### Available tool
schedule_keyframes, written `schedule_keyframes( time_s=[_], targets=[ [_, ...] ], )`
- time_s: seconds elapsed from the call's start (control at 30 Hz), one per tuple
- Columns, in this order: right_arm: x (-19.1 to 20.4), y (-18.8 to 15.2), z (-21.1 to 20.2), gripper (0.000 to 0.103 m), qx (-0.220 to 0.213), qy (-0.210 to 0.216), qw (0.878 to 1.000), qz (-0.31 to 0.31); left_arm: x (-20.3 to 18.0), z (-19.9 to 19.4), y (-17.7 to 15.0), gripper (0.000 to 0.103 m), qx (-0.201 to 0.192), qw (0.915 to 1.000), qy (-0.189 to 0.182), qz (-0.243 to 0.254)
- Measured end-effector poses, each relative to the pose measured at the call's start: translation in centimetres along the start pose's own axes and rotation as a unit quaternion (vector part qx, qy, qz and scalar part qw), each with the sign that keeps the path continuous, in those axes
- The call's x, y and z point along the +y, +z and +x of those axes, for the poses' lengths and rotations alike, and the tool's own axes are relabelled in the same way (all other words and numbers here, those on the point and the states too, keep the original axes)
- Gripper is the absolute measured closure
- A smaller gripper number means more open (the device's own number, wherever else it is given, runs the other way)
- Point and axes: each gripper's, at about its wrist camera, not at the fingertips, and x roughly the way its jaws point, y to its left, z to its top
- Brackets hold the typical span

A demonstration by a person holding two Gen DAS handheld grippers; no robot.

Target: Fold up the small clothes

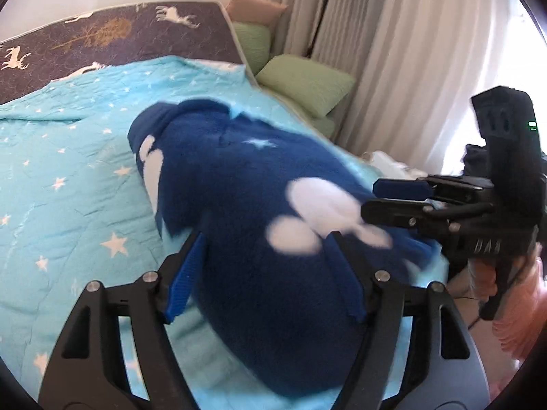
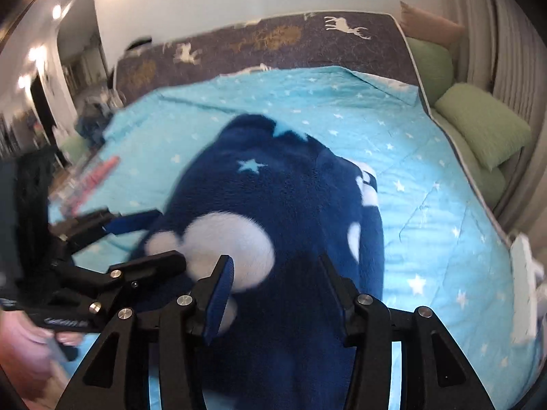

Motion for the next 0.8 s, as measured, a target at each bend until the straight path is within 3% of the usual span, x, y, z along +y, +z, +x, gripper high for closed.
schedule_keyframes(
  time_s=[0.07, 0.13, 0.2, 0.23, 0.27, 0.33, 0.4, 0.5, 0.53, 0.57, 0.6, 0.67, 0.73, 0.8],
  targets=[
    [-0.7, -1.1, -2.1, 0.053, -0.002, 0.039, 0.999, 0.014, -1.2, -1.3, -1.0, 0.029, -0.004, 0.9996, -0.017, 0.021],
    [-0.2, -2.6, -2.9, 0.053, 0.016, 0.06, 0.998, 0.02, -2.1, -0.5, -2.1, 0.029, 0.016, 0.9984, 0.011, 0.052],
    [-0.4, -4.7, -1.1, 0.062, 0.066, 0.054, 0.996, 0.034, -2.4, 1.3, -3.9, 0.019, 0.043, 0.9955, 0.044, 0.072],
    [-0.7, -5.8, 0.3, 0.062, 0.092, 0.056, 0.993, 0.047, -2.2, 1.8, -4.5, 0.017, 0.048, 0.9954, 0.043, 0.071],
    [-1.2, -7.0, 1.8, 0.063, 0.1, 0.065, 0.991, 0.064, -1.8, 2.3, -4.9, 0.014, 0.05, 0.9959, 0.038, 0.065],
    [-1.7, -7.6, 1.9, 0.064, 0.085, 0.07, 0.991, 0.072, 0.1, 2.9, -4.9, 0.014, 0.066, 0.9978, -0.006, -0.006],
    [-1.7, -7.2, 1.3, 0.064, 0.08, 0.072, 0.991, 0.074, 0.9, 2.5, -4.6, 0.015, 0.064, 0.9967, -0.026, -0.043],
    [-2.1, -6.2, -0.2, 0.061, 0.07, 0.099, 0.99, 0.071, 0.0, 0.8, -3.9, 0.015, 0.047, 0.9984, -0.019, -0.024],
    [-2.5, -5.8, -0.6, 0.059, 0.064, 0.108, 0.989, 0.074, -0.2, 0.2, -3.8, 0.015, 0.041, 0.9988, -0.018, -0.017],
    [-3.3, -5.1, -1.5, 0.045, 0.046, 0.122, 0.988, 0.081, -0.5, -0.3, -3.4, 0.015, 0.034, 0.9992, -0.017, -0.01],
    [-4.1, -4.4, -2.1, 0.02, 0.029, 0.129, 0.987, 0.088, -0.3, -0.6, -2.7, 0.015, 0.024, 0.9995, -0.019, -0.009],
    [-6.2, -3.0, -2.7, 0.002, -0.013, 0.117, 0.987, 0.109, 0.5, -1.1, -1.5, 0.015, 0.015, 0.9994, -0.023, -0.021],
    [-8.0, -1.7, -2.4, 0.0, -0.027, 0.117, 0.985, 0.123, 1.8, -1.0, -0.5, 0.014, 0.012, 0.999, -0.02, -0.039],
    [-9.7, -0.1, -0.6, 0.0, -0.012, 0.143, 0.979, 0.142, 3.6, 0.1, 0.7, 0.01, 0.018, 0.9979, -0.017, -0.06]
  ],
)
